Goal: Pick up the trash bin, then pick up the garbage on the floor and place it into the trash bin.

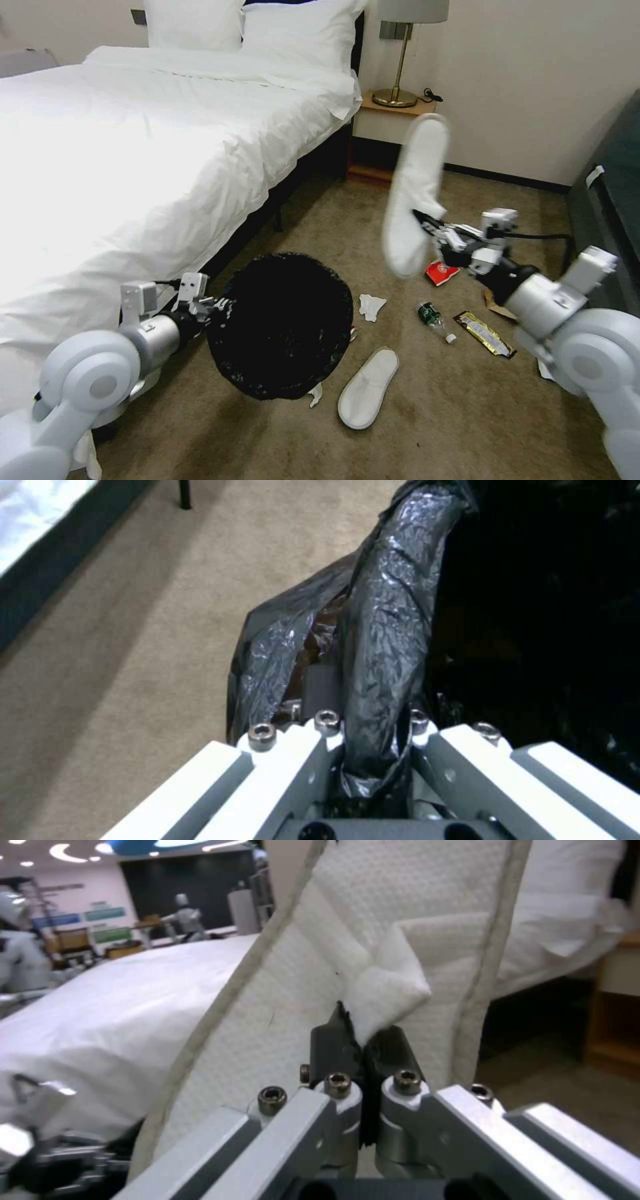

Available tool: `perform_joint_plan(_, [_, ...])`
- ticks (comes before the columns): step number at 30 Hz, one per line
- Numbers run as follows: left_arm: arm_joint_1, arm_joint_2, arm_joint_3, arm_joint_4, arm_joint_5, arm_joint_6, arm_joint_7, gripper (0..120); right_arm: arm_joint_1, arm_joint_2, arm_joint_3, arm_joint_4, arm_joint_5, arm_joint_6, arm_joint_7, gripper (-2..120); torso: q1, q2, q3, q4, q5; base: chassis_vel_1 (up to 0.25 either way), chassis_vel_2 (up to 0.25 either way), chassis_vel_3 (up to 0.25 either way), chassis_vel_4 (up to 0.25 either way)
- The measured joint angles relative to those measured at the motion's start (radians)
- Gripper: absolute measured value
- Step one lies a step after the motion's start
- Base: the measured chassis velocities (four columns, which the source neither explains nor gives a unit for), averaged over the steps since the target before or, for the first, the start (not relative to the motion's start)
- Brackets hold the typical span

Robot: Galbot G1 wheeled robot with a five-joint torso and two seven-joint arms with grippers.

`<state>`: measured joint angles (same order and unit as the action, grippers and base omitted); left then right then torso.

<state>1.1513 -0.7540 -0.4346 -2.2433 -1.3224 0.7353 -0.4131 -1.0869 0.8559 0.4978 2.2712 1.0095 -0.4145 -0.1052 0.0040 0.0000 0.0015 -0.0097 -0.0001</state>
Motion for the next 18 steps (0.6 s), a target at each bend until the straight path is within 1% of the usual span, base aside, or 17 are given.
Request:
perform_joint_plan(1, [-0.032,0.003,0.026,0.014,-0.013,0.000,-0.008,1,0.036,0.001,-0.039,-0.012,-0.004,-0.004,-0.001,0,0.000,0.000,0.000,-0.0003,0.0000,0.000,0.000,0.000,0.000])
perform_joint_plan(2, [-0.032,0.003,0.026,0.014,-0.013,0.000,-0.008,1,0.036,0.001,-0.039,-0.012,-0.004,-0.004,-0.001,0,0.000,0.000,0.000,-0.0003,0.0000,0.000,0.000,0.000,0.000])
perform_joint_plan(3, [-0.070,0.003,0.062,0.034,-0.021,0.000,-0.017,1,0.082,0.008,-0.095,-0.033,-0.010,-0.005,-0.001,0,0.000,0.000,0.000,-0.0001,0.0000,0.000,0.000,0.000,0.000])
perform_joint_plan(4, [-0.070,0.003,0.062,0.034,-0.021,0.000,-0.017,1,0.082,0.008,-0.095,-0.033,-0.010,-0.005,-0.001,0,0.000,0.000,0.000,-0.0001,0.0000,0.000,0.000,0.000,0.000])
perform_joint_plan(5, [-0.099,0.003,0.090,0.049,-0.030,0.000,-0.026,1,0.117,0.015,-0.142,-0.048,-0.012,-0.005,0.000,0,0.000,0.000,0.000,0.0000,0.0000,0.000,0.000,0.000,0.000])
perform_joint_plan(6, [-0.099,0.003,0.090,0.049,-0.030,0.000,-0.026,1,0.117,0.015,-0.142,-0.048,-0.012,-0.005,0.000,0,0.000,0.000,0.000,0.0000,0.0000,0.000,0.000,0.000,0.000])
perform_joint_plan(7, [-0.118,0.003,0.109,0.057,-0.035,0.000,-0.033,1,0.135,0.018,-0.169,-0.056,-0.012,-0.005,0.001,0,0.000,0.000,0.000,0.0001,0.0000,0.000,0.000,0.000,0.000])
perform_joint_plan(8, [-0.143,0.003,0.138,0.067,-0.048,0.000,-0.051,1,0.157,0.023,-0.204,-0.066,-0.015,-0.007,0.002,0,0.000,0.000,0.000,0.0000,-0.0001,0.000,0.000,0.000,0.000])
perform_joint_plan(9, [-0.143,0.003,0.138,0.067,-0.048,0.000,-0.051,1,0.157,0.023,-0.204,-0.066,-0.015,-0.007,0.002,0,0.000,0.000,0.000,0.0000,-0.0001,0.000,0.000,0.000,0.000])
perform_joint_plan(10, [-0.160,0.006,0.159,0.070,-0.064,0.000,-0.070,1,0.170,0.028,-0.228,-0.073,-0.018,-0.007,0.003,0,0.000,0.000,0.000,0.0000,-0.0001,0.000,0.000,0.000,0.000])
perform_joint_plan(11, [-0.184,0.014,0.187,0.071,-0.100,0.000,-0.098,1,0.186,0.033,-0.266,-0.081,-0.023,-0.008,0.003,0,0.000,0.000,0.000,0.0000,0.0002,0.000,0.000,0.000,0.000])
perform_joint_plan(12, [-0.184,0.014,0.187,0.071,-0.100,0.000,-0.098,1,0.186,0.033,-0.266,-0.081,-0.023,-0.008,0.003,0,0.000,0.000,0.000,0.0000,0.0002,0.000,0.000,0.000,0.000])
perform_joint_plan(14, [-0.212,0.027,0.210,0.069,-0.136,0.000,-0.122,1,0.210,0.027,-0.325,-0.078,-0.026,-0.011,0.004,0,0.000,0.000,0.000,-0.0001,0.0002,0.000,0.000,0.000,0.000])
perform_joint_plan(17, [-0.217,0.029,0.212,0.069,-0.138,0.000,-0.123,1,0.217,0.025,-0.340,-0.074,-0.026,-0.012,0.004,0,0.000,0.000,0.000,-0.0001,0.0001,0.000,0.000,0.000,0.000])
perform_joint_plan(18, [-0.228,0.031,0.216,0.075,-0.145,0.000,-0.137,1,0.257,0.023,-0.403,-0.065,-0.029,-0.013,0.004,0,0.000,0.000,0.000,-0.0002,0.0000,0.000,0.000,0.000,0.000])
